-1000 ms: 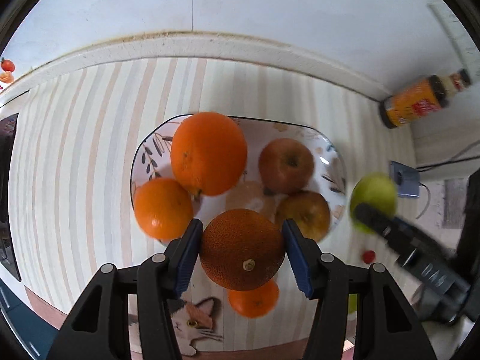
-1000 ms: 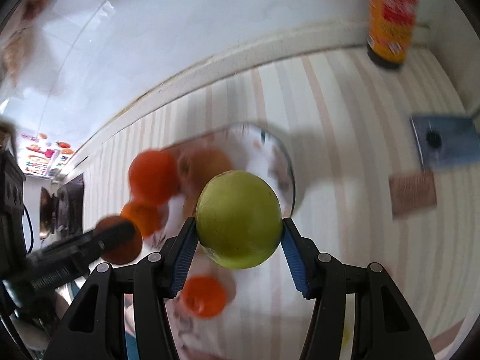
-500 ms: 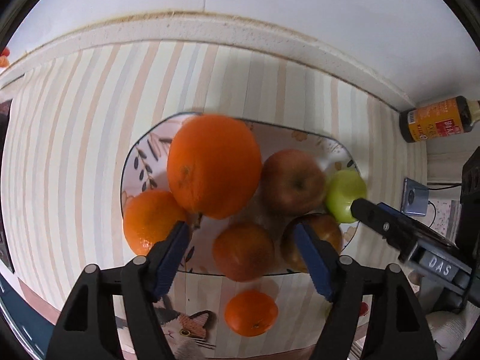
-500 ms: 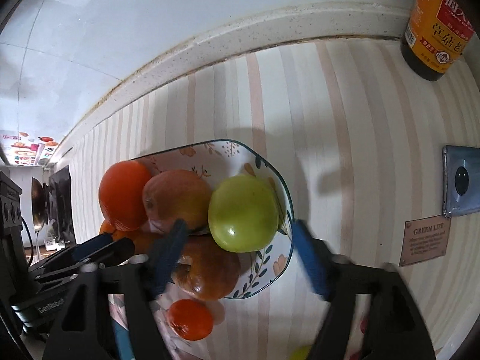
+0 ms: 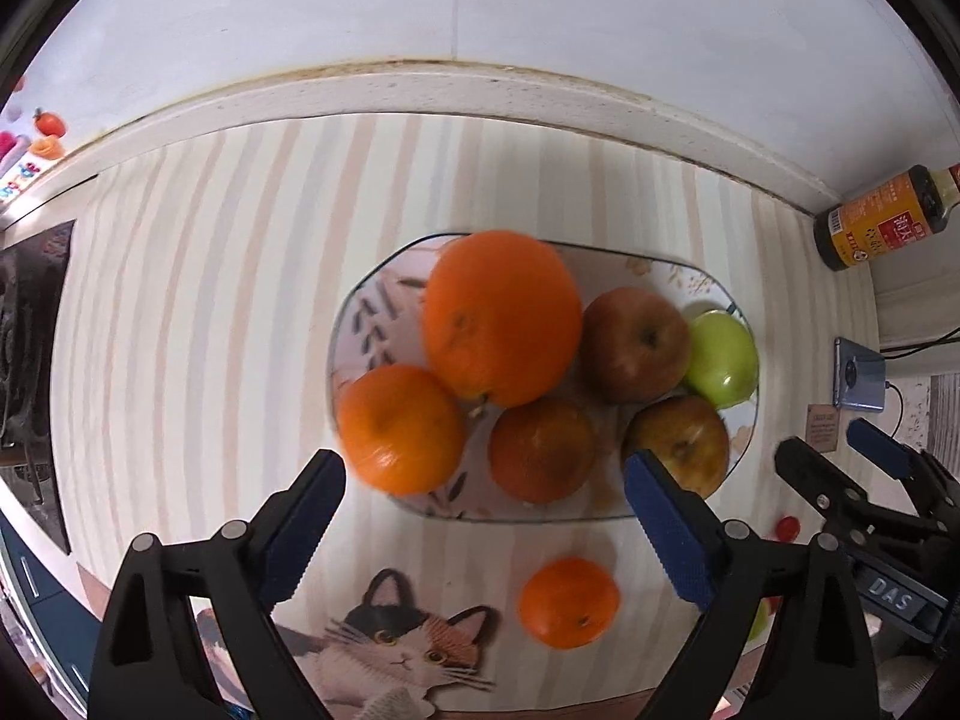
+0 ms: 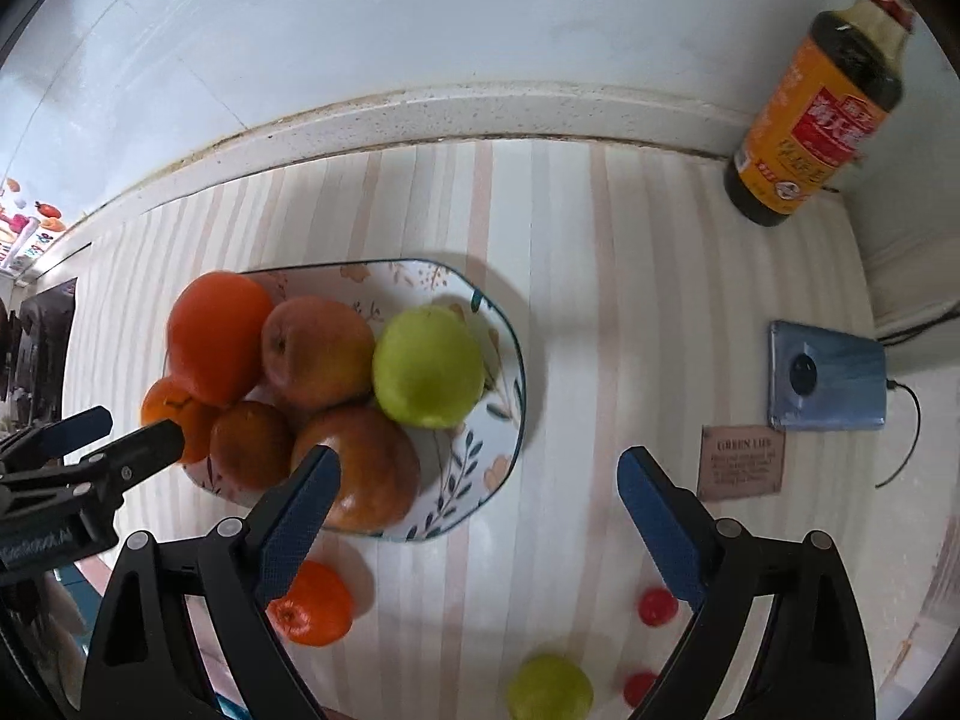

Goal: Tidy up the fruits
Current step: 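Drop the tangerine and green apple onto the plate, opening both tools, then lift both tools back from the plate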

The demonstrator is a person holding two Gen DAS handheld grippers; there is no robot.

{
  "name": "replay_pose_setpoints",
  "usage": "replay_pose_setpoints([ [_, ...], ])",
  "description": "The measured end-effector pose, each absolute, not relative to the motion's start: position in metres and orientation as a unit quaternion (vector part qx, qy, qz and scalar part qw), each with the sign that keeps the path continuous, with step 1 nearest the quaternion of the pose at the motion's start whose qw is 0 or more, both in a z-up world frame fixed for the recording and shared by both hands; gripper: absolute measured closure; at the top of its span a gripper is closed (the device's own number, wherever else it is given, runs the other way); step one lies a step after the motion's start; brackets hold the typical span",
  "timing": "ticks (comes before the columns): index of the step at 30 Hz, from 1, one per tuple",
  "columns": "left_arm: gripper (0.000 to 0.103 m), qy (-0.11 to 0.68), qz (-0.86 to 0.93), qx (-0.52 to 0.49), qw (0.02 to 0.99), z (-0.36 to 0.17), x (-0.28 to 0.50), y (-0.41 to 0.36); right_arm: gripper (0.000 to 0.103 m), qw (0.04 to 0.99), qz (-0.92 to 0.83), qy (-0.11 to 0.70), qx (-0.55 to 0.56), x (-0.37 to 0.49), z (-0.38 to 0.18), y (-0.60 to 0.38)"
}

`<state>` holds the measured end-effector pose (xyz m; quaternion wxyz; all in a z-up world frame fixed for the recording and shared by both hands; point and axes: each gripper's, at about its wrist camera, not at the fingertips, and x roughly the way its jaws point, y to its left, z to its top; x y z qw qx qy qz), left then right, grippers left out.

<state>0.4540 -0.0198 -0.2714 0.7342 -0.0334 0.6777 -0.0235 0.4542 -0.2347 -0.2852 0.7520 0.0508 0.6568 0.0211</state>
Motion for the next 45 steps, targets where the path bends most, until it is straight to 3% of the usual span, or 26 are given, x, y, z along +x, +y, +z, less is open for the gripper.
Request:
replay_pose_setpoints([
  [29, 0.008, 0.562, -0.035, -0.01, 0.826, -0.136, 0.302, 0.004, 0.007, 0.828, 0.036, 0.557, 0.062, 0.297, -0.133, -0.19],
  [45, 0.008, 0.536, -0.035, -0.02, 0.843, -0.102, 0.261, 0.006, 0.007, 0.852, 0.043, 0.518, 0.058, 0.248, -0.08, -0.182],
])
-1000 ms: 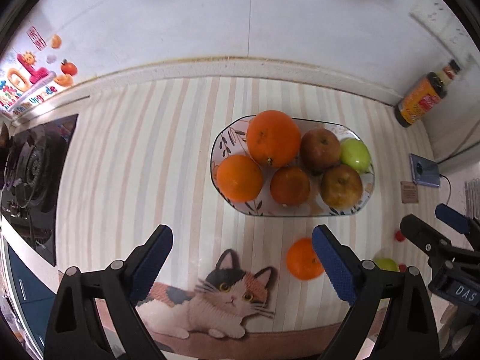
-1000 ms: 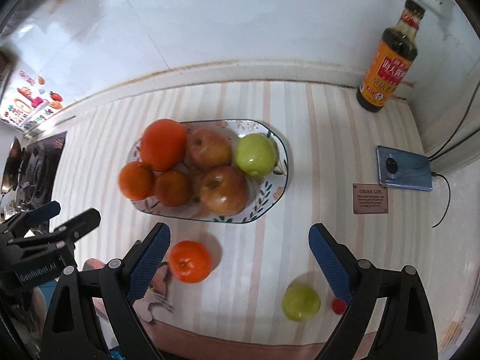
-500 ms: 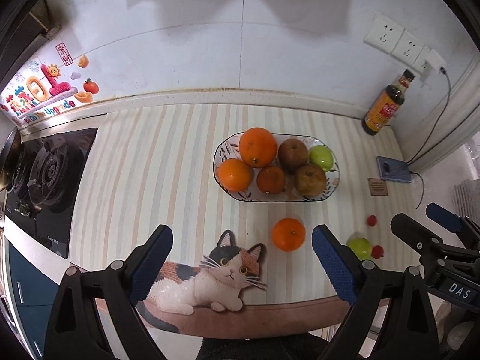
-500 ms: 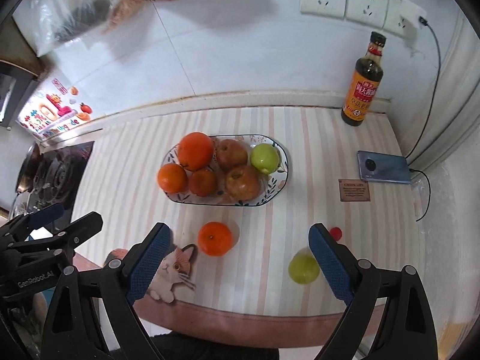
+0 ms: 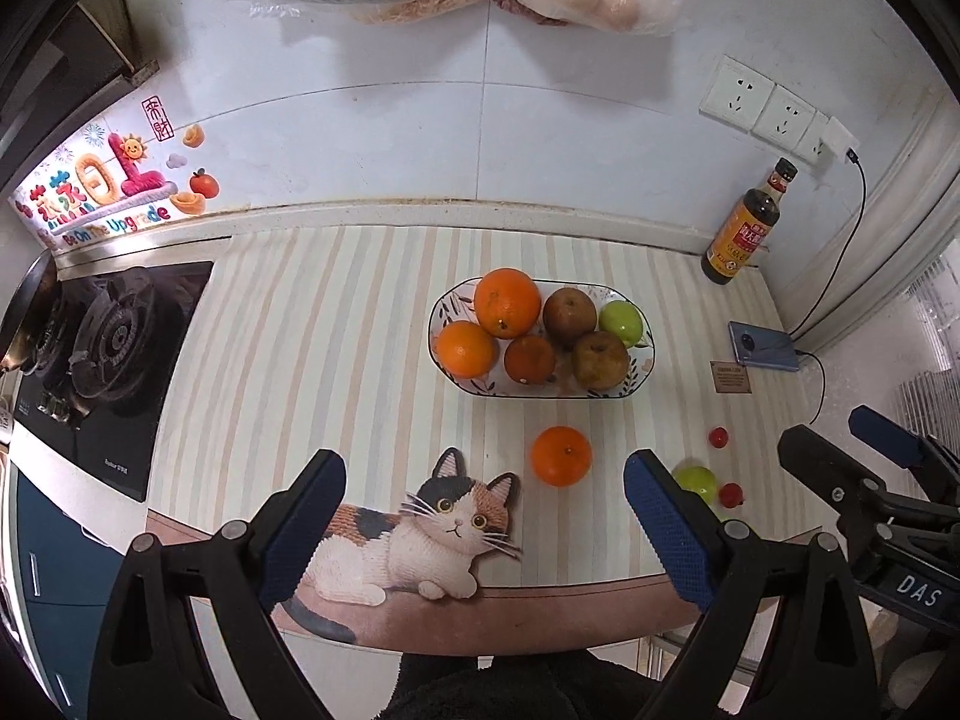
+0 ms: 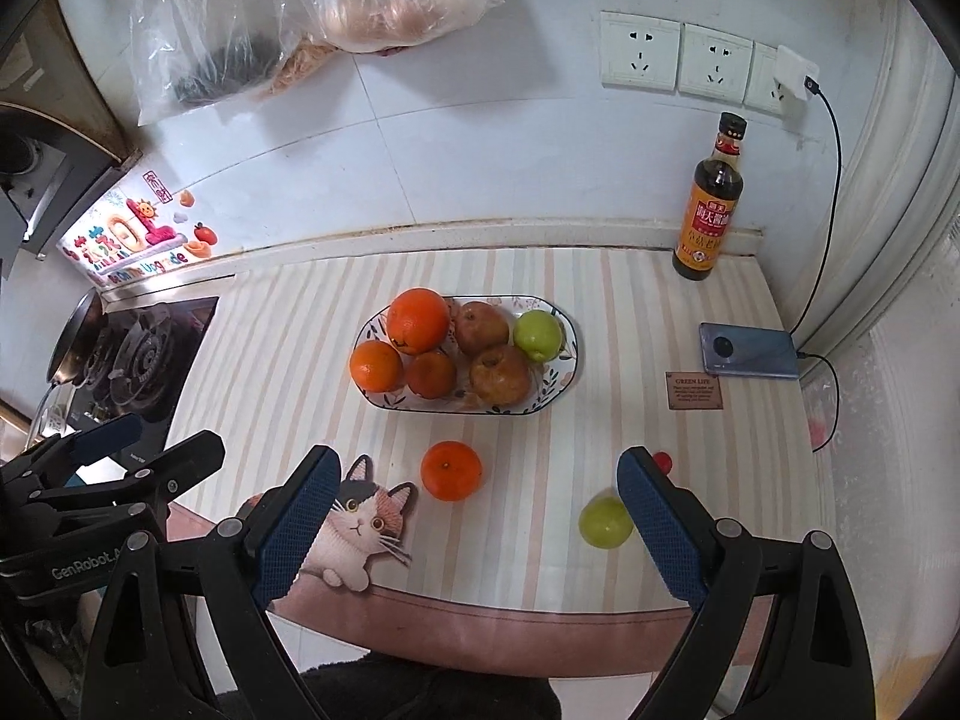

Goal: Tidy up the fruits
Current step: 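Lift both tools back from the plate, then grasp the loose tangerine with the left tool while the right tool grasps the green apple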

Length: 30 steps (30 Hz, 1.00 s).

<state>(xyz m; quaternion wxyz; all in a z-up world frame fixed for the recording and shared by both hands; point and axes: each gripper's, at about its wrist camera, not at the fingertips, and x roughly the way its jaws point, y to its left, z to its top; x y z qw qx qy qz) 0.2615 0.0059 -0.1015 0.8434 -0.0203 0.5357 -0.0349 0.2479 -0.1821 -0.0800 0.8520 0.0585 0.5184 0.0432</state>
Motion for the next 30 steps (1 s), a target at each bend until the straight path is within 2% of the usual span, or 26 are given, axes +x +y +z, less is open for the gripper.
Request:
replay_pose_setpoints([
  [12, 0.008, 0.533, -0.024, -0.018, 0.845, -0.105, 0.268, 0.0, 0.006, 0.843, 0.042, 0.531, 0.073, 0.254, -0.092, -0.187],
  [15, 0.0, 0.546, -0.023, -0.008, 0.838, -0.116, 0.279, -0.004, 0.006, 0.84, 0.031, 0.536, 0.081, 0.259, -0.102, -0.197],
  [18, 0.0, 0.556, -0.017, -0.002, 0.831, -0.134, 0.291, -0.008, 0.006, 0.833, 0.018, 0.545, 0.097, 0.267, -0.118, -0.215],
  [30, 0.0, 0.664, -0.026, 0.002, 0.747, -0.25, 0.339, -0.04, 0.006, 0.735, -0.039, 0.65, 0.191, 0.293, -0.261, -0.295],
])
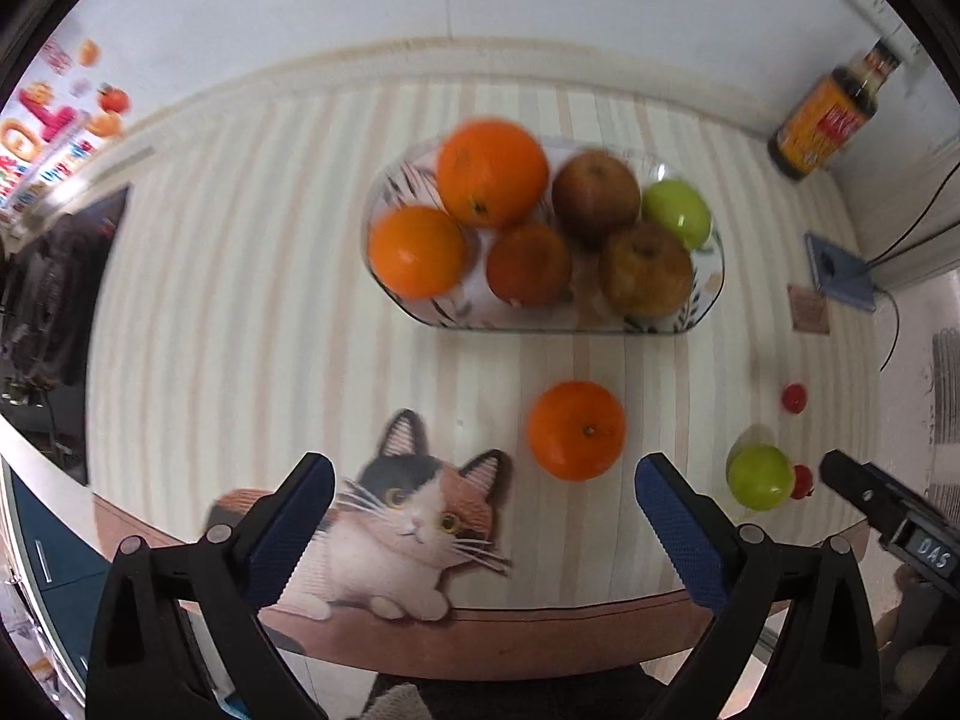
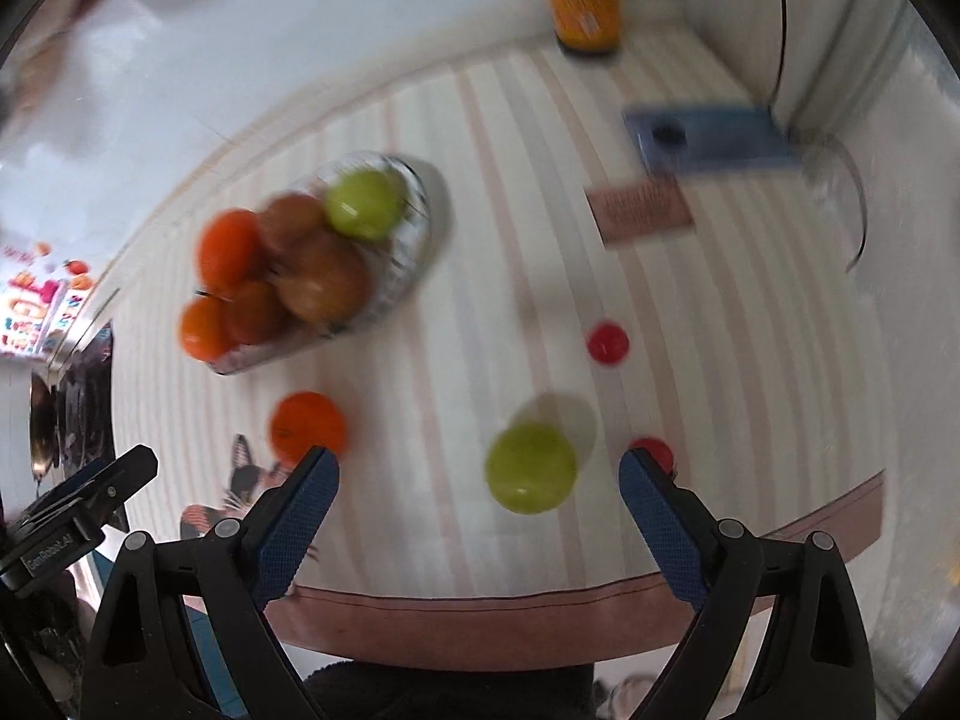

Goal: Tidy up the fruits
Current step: 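Grasp the loose tangerine with the left tool while the right tool grasps the green apple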

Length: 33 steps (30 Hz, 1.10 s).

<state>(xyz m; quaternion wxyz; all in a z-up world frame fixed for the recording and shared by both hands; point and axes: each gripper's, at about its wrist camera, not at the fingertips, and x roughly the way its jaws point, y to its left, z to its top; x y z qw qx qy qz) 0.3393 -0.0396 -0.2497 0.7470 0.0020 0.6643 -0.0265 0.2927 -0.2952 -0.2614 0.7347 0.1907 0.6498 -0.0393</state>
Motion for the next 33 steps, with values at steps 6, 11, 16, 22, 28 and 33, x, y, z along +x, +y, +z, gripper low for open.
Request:
replay_pose_setpoints([
  [6, 0.0, 0.699, -0.039, 0.011, 0.714, -0.293, 0.351, -0.063, 0.006, 0.698, -0.042, 0.68, 0.22, 0.294, -0.317, -0.305],
  [11, 0.0, 0.727, -0.045, 0.024, 0.684, -0.327, 0.361, -0.081, 0.011, 0.684, -0.04, 0.695, 0.219, 0.3, -0.344, -0.304],
  [16, 0.0, 0.734, -0.065, 0.024, 0.675, -0.347, 0.363, -0.095, 0.031, 0.673, -0.03, 0.708, 0.212, 0.306, -0.359, -0.3],
  [22, 0.041, 0.727, -0.074, 0.004, 0.683, -0.352, 0.362, -0.094, 0.045, 0.683, -0.031, 0.704, 0.191, 0.302, -0.365, -0.298],
  [28, 0.042, 0.719, -0.075, 0.017, 0.691, -0.348, 0.351, -0.097, 0.046, 0.685, -0.009, 0.707, 0.177, 0.299, -0.365, -0.284],
  [33, 0.042, 0.727, -0.073, 0.003, 0.683, -0.339, 0.327, -0.083, 0.046, 0.68, 0.04, 0.706, 0.195, 0.299, -0.367, -0.258],
])
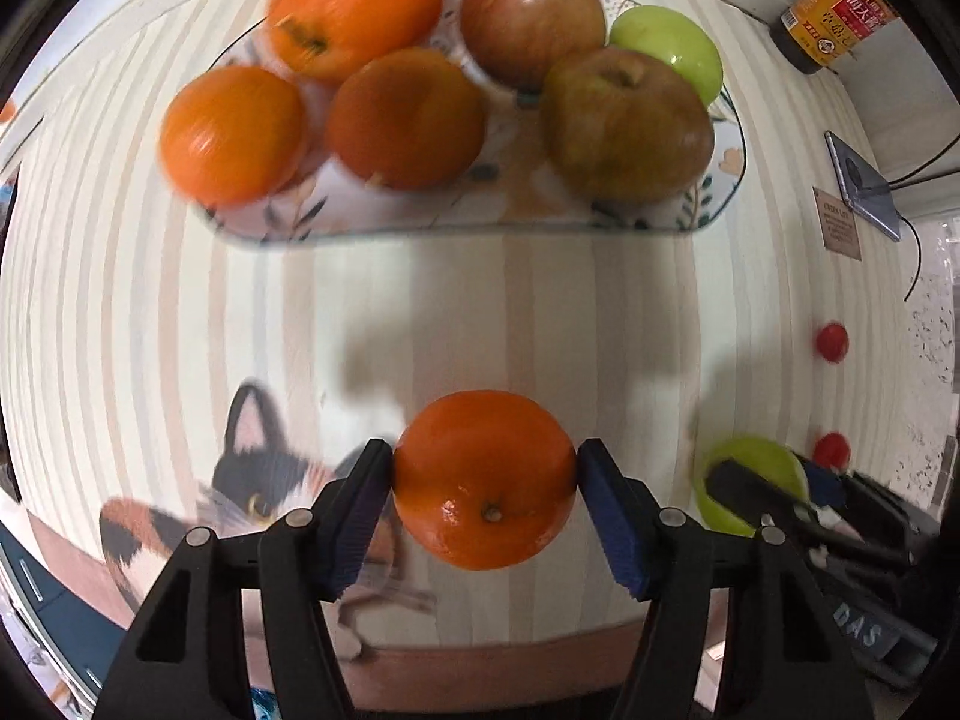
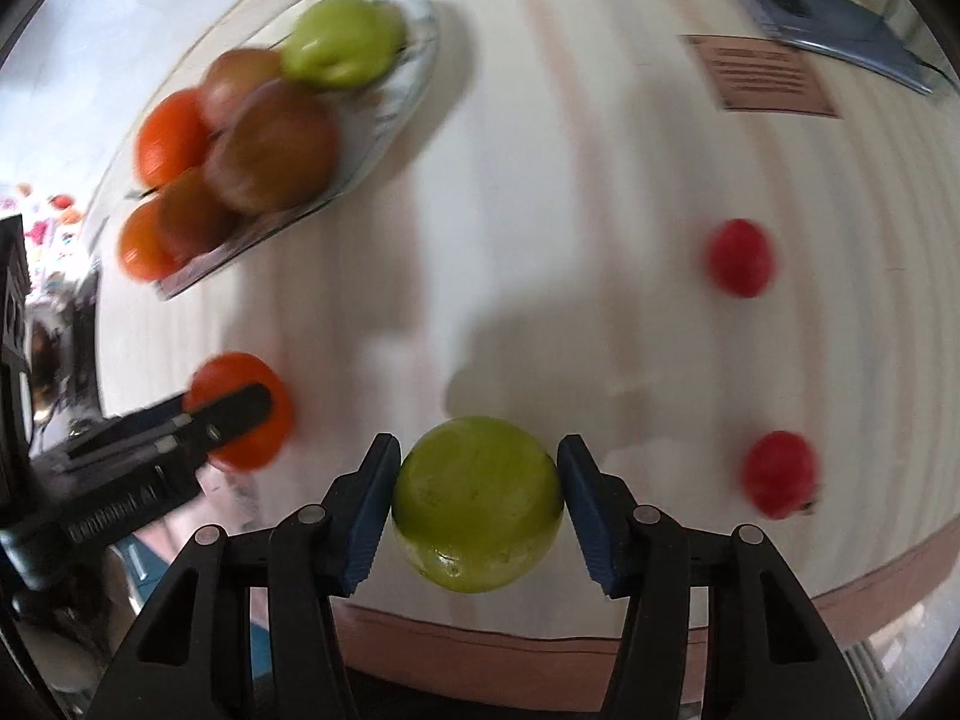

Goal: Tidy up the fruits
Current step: 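Grasp the loose tangerine with the left tool while the right tool grasps the green apple, then carry the tangerine and green apple over the plate with both tools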

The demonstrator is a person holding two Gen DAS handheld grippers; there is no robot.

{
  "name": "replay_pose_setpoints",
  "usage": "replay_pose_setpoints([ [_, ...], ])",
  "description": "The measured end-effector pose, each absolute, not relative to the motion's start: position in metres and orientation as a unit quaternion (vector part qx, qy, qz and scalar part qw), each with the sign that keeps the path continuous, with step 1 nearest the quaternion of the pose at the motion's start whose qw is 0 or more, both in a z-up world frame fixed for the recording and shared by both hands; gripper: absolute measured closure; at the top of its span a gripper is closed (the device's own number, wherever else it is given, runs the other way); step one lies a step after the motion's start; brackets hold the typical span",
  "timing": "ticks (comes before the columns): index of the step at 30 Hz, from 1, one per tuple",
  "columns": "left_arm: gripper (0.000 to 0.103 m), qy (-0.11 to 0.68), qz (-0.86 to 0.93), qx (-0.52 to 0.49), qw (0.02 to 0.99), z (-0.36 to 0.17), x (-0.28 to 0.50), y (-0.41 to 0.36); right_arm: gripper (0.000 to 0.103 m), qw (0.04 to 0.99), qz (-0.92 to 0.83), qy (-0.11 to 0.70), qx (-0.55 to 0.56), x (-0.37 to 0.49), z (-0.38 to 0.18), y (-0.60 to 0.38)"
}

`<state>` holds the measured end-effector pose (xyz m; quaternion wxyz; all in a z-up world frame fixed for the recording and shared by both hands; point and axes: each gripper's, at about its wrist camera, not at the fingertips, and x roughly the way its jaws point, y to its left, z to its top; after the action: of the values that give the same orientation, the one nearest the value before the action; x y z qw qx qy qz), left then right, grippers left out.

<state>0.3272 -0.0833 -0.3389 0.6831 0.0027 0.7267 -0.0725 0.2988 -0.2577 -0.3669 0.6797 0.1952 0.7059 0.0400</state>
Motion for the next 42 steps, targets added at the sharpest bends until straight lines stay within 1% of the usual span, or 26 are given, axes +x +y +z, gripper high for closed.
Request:
replay_pose_setpoints([
  [4, 0.042, 0.732, -0.064, 0.002, 0.678, -0.344, 0.313, -0.074, 0.045, 0.683, 0.054, 0.705, 0.184, 0.3, -0.372, -0.241],
  [11, 0.042, 0.729, -0.062, -0.005, 0.681, -0.345, 0.301, -0.077, 0.044, 0.668, 0.061, 0.715, 0.197, 0.303, -0.375, -0.246],
  [15, 0.041, 0.73, -0.064, -0.009, 0.681, -0.344, 0.306, -0.076, 0.043, 0.657, 0.065, 0.723, 0.204, 0.296, -0.379, -0.252],
  [30, 0.042, 0.733, -0.082, -0.017, 0.675, -0.345, 0.313, -0.068, 0.045, 0.666, 0.059, 0.717, 0.198, 0.293, -0.38, -0.238],
  [37, 0.042, 0.718, -0.089, -0.036, 0.689, -0.32, 0.323, -0.047, 0.045, 0.663, 0.061, 0.708, 0.236, 0.3, -0.375, -0.243],
  [42, 0.042, 0.698, -0.086, -0.079, 0.707, -0.287, 0.342, -0.014, 0.045, 0.678, 0.071, 0.688, 0.249, 0.322, -0.351, -0.243],
])
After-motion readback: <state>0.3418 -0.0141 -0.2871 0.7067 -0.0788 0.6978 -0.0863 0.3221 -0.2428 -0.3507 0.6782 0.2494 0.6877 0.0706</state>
